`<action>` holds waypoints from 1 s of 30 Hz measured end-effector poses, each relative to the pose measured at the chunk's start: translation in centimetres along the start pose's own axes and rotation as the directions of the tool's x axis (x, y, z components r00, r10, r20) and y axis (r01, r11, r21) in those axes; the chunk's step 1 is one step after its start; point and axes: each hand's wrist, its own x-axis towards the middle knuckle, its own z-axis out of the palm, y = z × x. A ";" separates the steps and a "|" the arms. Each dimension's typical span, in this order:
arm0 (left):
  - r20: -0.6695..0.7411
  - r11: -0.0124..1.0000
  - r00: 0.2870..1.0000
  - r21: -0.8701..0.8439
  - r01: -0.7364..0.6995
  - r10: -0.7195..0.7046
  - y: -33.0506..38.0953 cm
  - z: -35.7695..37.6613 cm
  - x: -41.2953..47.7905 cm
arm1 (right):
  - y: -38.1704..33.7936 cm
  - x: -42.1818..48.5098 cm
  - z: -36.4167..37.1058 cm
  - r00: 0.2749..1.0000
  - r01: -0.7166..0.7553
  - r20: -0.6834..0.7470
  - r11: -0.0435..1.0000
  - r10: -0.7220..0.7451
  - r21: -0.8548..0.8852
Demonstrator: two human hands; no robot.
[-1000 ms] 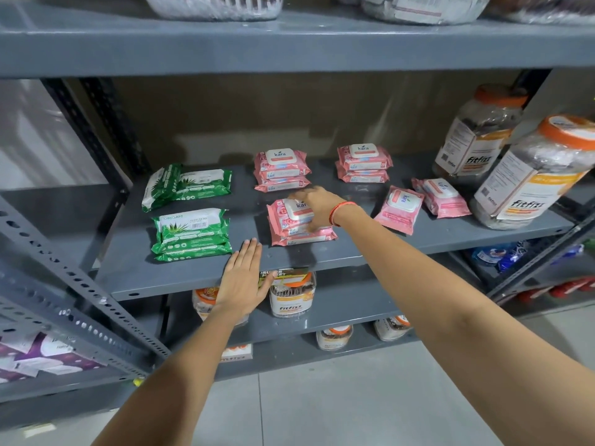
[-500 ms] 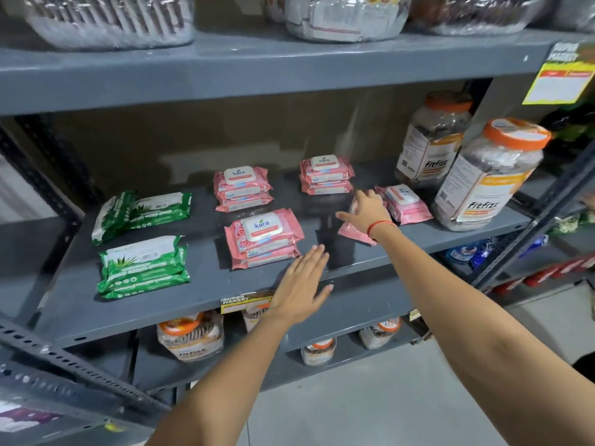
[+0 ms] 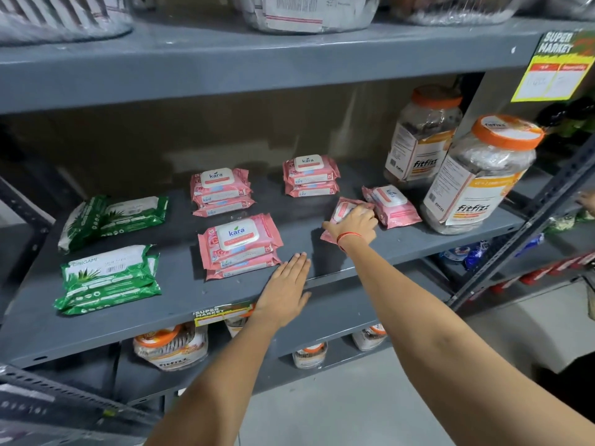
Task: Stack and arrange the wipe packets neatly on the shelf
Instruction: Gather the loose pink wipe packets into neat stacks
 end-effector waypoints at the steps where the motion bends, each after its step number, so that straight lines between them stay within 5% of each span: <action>1: -0.001 1.000 1.000 0.002 -0.001 0.001 0.0 0.0 0.0 | 0.0 -0.2 0.1 1.000 0.005 -0.019 1.000 -0.005 0.000; 8: 0.038 0.999 0.999 -0.027 -0.024 0.025 -0.2 -0.2 -0.2 | 0.6 -2.3 1.0 0.996 0.085 -0.033 0.996 -0.085 0.000; 20: -0.047 0.999 0.999 -0.045 -0.015 0.013 0.0 -0.2 -0.1 | -0.2 0.9 -1.7 0.983 0.010 0.182 0.997 0.004 -0.078; 24: -0.062 0.999 0.998 -0.046 -0.014 0.011 -0.2 -0.1 -0.1 | -0.4 1.8 -1.9 0.946 0.203 0.292 0.961 -0.143 -0.187; 30: -0.070 1.000 0.997 -0.006 -0.025 0.024 -0.3 0.3 0.0 | -0.3 3.3 -3.5 0.797 0.531 0.484 0.801 -0.362 -0.275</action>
